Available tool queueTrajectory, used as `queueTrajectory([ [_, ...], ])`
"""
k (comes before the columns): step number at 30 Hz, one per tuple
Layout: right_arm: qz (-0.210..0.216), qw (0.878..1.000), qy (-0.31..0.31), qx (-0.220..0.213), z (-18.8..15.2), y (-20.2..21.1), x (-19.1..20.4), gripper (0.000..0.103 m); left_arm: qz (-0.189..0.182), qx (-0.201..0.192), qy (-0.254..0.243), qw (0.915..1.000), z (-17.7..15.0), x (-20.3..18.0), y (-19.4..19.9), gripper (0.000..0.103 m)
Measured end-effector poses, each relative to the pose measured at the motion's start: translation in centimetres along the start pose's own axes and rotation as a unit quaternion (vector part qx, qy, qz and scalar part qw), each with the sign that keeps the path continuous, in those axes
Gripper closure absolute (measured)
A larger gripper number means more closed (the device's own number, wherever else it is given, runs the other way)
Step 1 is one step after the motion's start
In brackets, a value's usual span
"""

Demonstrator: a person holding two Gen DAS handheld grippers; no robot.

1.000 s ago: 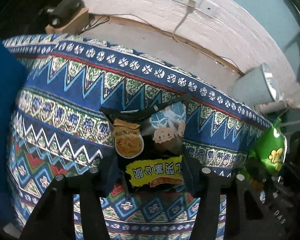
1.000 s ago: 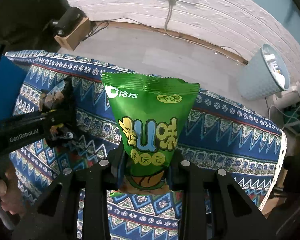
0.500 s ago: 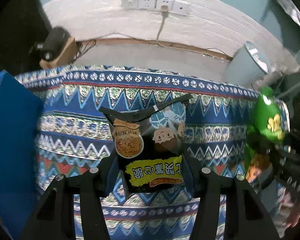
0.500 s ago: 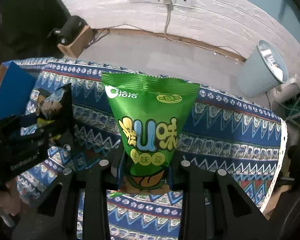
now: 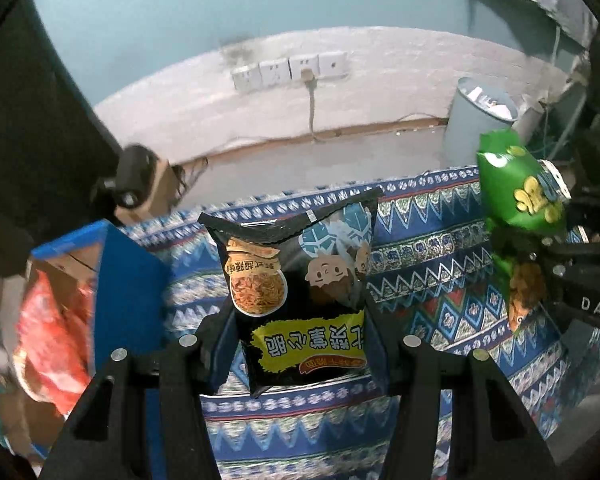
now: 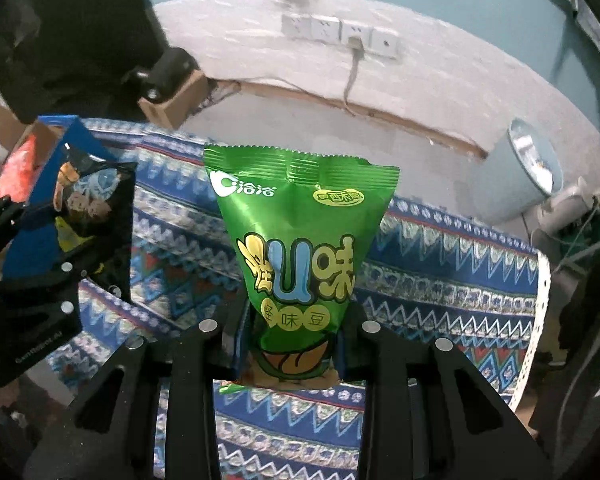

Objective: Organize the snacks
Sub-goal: 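Lift the black and green bags and carry them over the box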

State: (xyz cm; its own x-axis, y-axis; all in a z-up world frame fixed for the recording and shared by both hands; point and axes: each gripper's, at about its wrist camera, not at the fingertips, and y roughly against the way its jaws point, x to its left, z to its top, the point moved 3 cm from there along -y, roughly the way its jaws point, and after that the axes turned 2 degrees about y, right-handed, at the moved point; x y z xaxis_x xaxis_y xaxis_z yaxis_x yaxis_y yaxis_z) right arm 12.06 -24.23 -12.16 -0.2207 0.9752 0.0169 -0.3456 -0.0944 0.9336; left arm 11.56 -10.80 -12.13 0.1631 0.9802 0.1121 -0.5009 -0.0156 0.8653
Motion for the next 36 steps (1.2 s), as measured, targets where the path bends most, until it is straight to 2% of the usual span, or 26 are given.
queueTrajectory([
  [8, 0.009, 0.998, 0.051, -0.031, 0.6, 3.1, 4.9, 0.072, 0.010, -0.036, -0.030, 0.9988, -1.4, 2.4, 4.4, 0.047],
  [15, 0.024, 0.995, 0.083, -0.050, 0.9, 4.8, 8.3, 0.072, 0.020, -0.053, -0.039, 0.9976, -2.9, 4.6, 6.8, 0.047],
  [28, 0.049, 0.990, 0.110, -0.071, 2.1, 5.8, 12.4, 0.073, -0.002, -0.083, 0.016, 0.9964, -4.9, 10.5, 10.1, 0.047],
  [36, 0.057, 0.987, 0.132, -0.078, 4.0, 5.6, 15.1, 0.073, -0.021, -0.084, 0.064, 0.9942, -5.6, 15.3, 10.6, 0.047],
])
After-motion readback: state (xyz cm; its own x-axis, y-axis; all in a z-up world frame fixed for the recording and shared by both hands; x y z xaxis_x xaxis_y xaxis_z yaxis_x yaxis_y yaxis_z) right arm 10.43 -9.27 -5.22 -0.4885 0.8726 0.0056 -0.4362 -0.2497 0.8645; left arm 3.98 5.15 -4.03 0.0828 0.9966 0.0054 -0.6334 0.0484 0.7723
